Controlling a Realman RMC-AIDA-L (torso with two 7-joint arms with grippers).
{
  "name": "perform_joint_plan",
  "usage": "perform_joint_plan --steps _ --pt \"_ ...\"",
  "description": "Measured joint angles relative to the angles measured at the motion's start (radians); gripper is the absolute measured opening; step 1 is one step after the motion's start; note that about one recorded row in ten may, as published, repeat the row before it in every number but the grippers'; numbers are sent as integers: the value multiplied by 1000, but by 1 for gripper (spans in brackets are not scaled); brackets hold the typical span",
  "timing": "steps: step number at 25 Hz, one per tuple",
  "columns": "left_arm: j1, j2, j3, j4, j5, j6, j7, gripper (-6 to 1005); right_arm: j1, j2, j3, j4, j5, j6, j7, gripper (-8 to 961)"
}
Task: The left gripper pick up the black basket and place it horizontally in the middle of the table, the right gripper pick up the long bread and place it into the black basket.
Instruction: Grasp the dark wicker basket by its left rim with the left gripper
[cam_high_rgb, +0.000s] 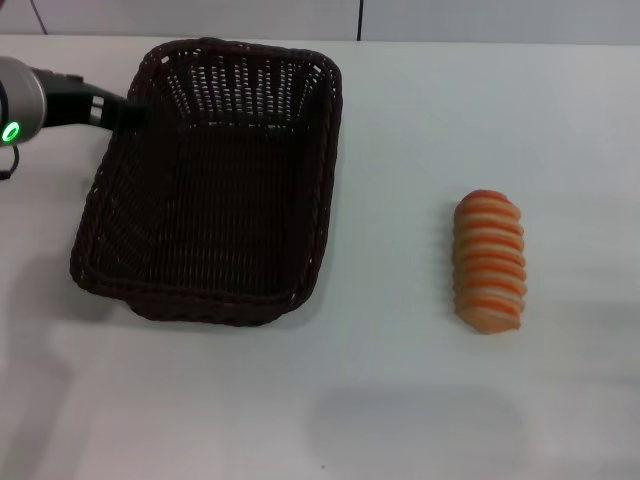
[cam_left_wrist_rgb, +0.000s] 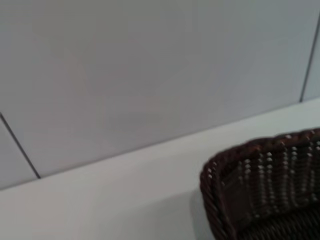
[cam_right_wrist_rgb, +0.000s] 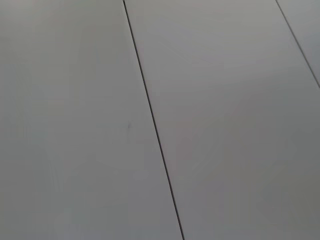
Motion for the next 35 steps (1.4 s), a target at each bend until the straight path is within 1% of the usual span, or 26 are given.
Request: perform_joint_plan --steps 9,10,13,15,21,26,31,32,33,34,35 --pt "-10 1 20 53 -2 -22 4 671 -7 0 -2 0 -3 10 0 841" --pt "-26 1 23 84 -1 -37 11 666 -8 0 -2 0 -3 9 0 841" --pt "-38 0 23 104 -2 -51 17 650 -8 0 -9 1 -3 4 0 841" --pt "-55 -1 26 123 6 -86 19 639 -8 0 -12 1 -3 3 0 841" --pt "-60 -2 43 106 16 -141 73 607 -10 0 -18 2 -3 2 0 841" --pt "-53 -2 54 91 22 -143 79 580 -6 -1 -26 2 -3 4 0 841" --pt "-52 -1 53 90 21 -125 102 378 -5 -2 -26 2 -2 5 0 841" --pt "-52 -1 53 90 21 -125 102 361 -5 -2 -26 2 -2 5 0 841" --pt "-52 -1 51 90 18 -120 123 343 -5 -2 -26 2 -1 4 0 841" --pt "-59 0 44 85 -9 -117 208 326 -5 -2 -26 2 -1 3 0 841" --pt "-64 0 38 81 -28 -118 254 309 -4 -2 -26 2 -1 2 0 841"
